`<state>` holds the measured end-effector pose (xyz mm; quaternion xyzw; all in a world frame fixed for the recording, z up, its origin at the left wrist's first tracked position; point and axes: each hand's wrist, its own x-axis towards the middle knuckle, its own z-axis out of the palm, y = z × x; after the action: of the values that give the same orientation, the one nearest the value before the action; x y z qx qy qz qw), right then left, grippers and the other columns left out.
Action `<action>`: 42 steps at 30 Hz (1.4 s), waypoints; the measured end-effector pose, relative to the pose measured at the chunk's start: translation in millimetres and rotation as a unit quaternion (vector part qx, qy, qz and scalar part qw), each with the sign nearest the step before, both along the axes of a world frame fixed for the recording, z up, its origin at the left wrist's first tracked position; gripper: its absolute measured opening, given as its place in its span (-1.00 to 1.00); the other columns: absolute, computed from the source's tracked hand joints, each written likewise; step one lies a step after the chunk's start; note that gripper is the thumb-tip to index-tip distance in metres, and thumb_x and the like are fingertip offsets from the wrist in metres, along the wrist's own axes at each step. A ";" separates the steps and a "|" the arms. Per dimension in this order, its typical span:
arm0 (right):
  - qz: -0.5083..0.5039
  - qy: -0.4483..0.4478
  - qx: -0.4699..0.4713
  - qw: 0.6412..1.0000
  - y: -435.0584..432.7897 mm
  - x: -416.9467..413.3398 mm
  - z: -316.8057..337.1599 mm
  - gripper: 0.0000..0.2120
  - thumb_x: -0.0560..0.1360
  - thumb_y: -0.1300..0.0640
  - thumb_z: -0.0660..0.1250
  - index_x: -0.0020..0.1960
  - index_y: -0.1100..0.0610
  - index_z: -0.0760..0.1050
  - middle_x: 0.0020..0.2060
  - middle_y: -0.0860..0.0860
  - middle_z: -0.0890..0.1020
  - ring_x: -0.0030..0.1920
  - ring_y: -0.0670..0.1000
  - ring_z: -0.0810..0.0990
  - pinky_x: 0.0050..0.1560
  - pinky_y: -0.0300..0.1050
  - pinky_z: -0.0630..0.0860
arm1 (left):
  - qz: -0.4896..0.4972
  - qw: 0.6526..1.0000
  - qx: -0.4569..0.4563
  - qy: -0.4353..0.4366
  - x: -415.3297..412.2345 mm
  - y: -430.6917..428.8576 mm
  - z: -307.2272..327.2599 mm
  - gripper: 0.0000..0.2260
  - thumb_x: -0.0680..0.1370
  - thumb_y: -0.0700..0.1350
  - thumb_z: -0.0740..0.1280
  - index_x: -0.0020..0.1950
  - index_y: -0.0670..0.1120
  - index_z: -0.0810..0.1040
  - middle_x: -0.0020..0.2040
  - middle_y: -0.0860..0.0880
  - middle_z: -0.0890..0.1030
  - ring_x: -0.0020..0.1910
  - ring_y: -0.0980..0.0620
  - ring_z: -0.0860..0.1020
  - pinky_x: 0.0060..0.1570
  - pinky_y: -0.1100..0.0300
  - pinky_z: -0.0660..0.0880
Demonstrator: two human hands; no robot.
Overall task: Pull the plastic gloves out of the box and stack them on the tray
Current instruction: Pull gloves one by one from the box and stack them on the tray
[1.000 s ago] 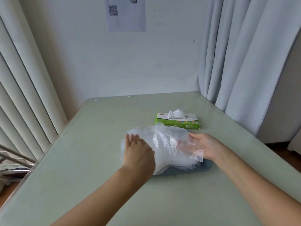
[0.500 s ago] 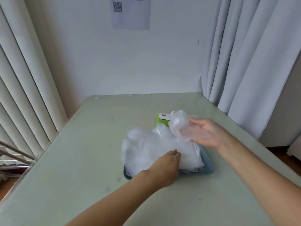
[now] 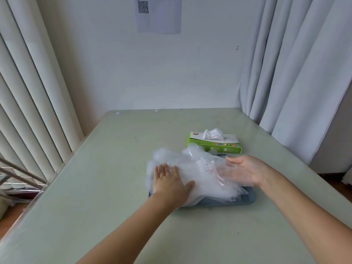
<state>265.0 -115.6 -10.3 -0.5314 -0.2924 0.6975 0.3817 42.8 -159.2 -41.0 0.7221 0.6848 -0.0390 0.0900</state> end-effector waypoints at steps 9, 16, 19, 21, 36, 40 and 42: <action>0.145 -0.051 0.154 0.976 -5.6 -12.6 81.8 -0.88 0.40 0.19 0.33 -0.16 0.26 0.55 -0.32 0.11 0.62 -0.34 0.01 0.62 -0.28 -0.20 0.57 | -0.013 0.970 0.176 -0.166 -28.4 5.2 48.7 -0.41 0.58 0.24 0.12 0.48 -0.10 0.25 0.46 -0.09 0.33 0.47 -0.08 0.23 0.46 0.02 0.04; 0.380 -0.139 0.276 0.872 -5.9 -28.3 139.1 -0.86 0.54 0.18 0.26 0.00 0.27 0.48 0.13 0.24 0.61 0.24 0.19 0.55 0.31 -0.02 0.44 | -0.120 0.702 -0.023 -0.702 -18.8 37.6 82.8 -0.11 0.33 0.36 0.29 0.51 -0.11 0.20 0.42 -0.07 0.40 0.37 0.05 0.42 0.42 0.07 0.28; 0.428 -0.182 0.296 0.834 -10.5 -31.0 162.2 -0.80 0.58 0.16 0.22 0.03 0.33 0.40 0.18 0.31 0.57 0.28 0.23 0.51 0.28 0.00 0.48 | -0.130 0.656 -0.138 -0.730 -13.9 52.5 76.0 -0.11 0.38 0.49 0.02 0.44 -0.15 0.36 0.35 -0.16 0.47 0.35 -0.11 0.43 0.40 0.01 0.29; 0.398 -0.160 0.313 0.847 -12.9 -30.8 166.9 -0.66 0.53 0.12 0.32 0.05 0.41 0.37 0.12 0.38 0.54 0.24 0.25 0.53 0.16 -0.05 0.53 | -0.089 0.623 -0.197 -0.752 -8.4 56.3 67.7 -0.14 0.40 0.50 -0.14 0.28 -0.09 0.54 0.25 -0.16 0.54 0.28 -0.15 0.46 0.34 0.02 0.32; 0.136 -0.175 0.166 0.961 7.0 1.6 48.0 -0.90 0.59 0.34 0.18 0.02 0.30 0.48 0.01 0.22 0.53 -0.09 0.09 0.62 -0.32 -0.16 0.60 | -0.049 0.702 -0.246 -0.667 -51.0 58.7 49.3 -0.64 0.52 -0.22 0.39 0.29 -0.29 0.48 -0.20 -0.02 0.62 -0.22 0.10 0.62 -0.12 0.26 0.55; 0.171 -0.170 0.142 0.960 12.3 -0.4 25.5 -0.80 0.56 0.40 0.19 0.06 0.21 0.54 0.02 0.19 0.64 -0.13 0.02 0.68 -0.29 -0.21 0.58 | 0.018 0.826 -0.157 -0.541 -58.4 60.4 55.5 -0.61 0.49 -0.36 0.38 0.30 -0.17 0.48 -0.17 -0.10 0.63 -0.35 0.06 0.63 -0.30 0.31 0.56; 0.212 -0.211 0.138 0.944 16.2 1.0 18.0 -0.81 0.52 0.36 0.29 0.09 0.19 0.55 0.04 0.15 0.66 -0.06 0.01 0.66 -0.16 -0.22 0.55 | 0.000 0.891 -0.116 -0.438 -58.7 61.4 53.6 -0.54 0.47 -0.33 0.41 0.33 -0.08 0.45 -0.02 -0.10 0.58 -0.32 0.02 0.62 -0.31 0.31 0.57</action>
<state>266.0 -99.4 7.6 -0.5339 -0.5657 0.5870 0.2243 -15.9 -97.8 12.6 0.6504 0.5663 0.2019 0.4643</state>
